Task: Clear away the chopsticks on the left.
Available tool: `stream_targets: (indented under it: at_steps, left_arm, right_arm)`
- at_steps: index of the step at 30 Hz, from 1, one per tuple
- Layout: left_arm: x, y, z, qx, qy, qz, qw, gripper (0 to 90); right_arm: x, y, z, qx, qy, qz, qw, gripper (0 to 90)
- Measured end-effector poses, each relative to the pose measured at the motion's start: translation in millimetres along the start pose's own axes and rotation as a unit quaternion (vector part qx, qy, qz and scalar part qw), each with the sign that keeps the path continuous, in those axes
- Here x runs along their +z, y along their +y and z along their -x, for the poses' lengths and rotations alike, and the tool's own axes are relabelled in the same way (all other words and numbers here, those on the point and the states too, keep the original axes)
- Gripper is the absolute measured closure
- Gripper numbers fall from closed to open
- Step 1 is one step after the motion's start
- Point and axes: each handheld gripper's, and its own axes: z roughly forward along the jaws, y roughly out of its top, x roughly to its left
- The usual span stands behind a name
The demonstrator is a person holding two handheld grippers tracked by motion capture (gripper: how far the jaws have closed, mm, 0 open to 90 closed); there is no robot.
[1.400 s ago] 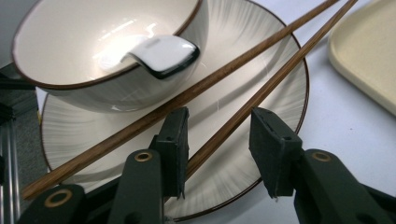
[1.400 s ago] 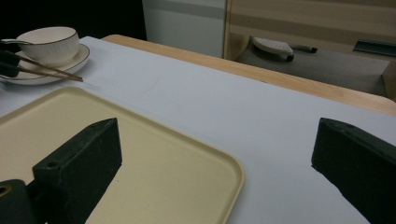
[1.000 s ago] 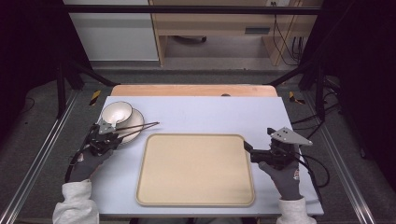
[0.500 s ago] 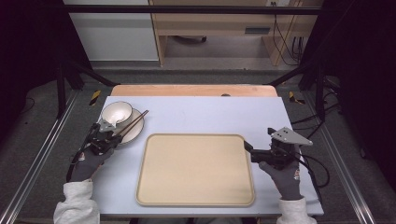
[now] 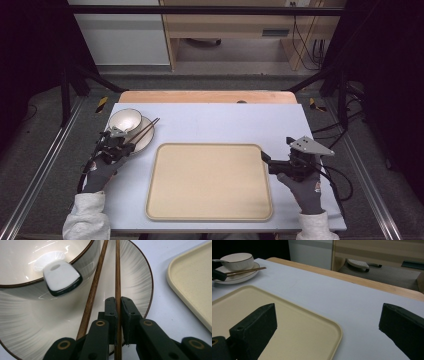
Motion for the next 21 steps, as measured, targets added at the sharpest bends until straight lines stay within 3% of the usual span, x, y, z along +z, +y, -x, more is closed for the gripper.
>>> stream_targets:
  at_steps: [6,9,10,12,14,21]
  left_arm:
    - [-2.7,1.3,2.0,-0.001,-0.004,0.002,1.0,84.6]
    - [-9.1,4.4,4.7,-0.009,-0.005,0.02,0.9997,84.6]
    - [-15.1,7.3,7.9,-0.02,-0.007,0.036,0.9991,84.7]
    - [-18.6,8.8,8.9,-0.017,-0.007,0.039,0.9991,84.7]
    - [-26.6,13.3,16.6,-0.027,-0.001,0.054,0.9982,84.6]
    - [-39.7,18.9,36.6,-0.033,0.01,0.071,0.9969,84.6]
  right_arm:
    - [-0.9,0.3,0.2,0.0,0.001,0.001,1.0,1.7]
    - [-1.7,0.5,0.2,0.002,0.001,0.003,1.0,1.7]
    - [-2.4,0.6,0.7,-0.001,0.0,0.004,1.0,1.7]
    - [-2.9,0.9,0.8,0.002,-0.001,0.006,1.0,1.7]
    - [-3.5,0.9,1.2,0.0,-0.002,0.008,1.0,1.6]
    - [-4.8,1.0,1.4,-0.001,-0.006,0.007,1.0,1.3]
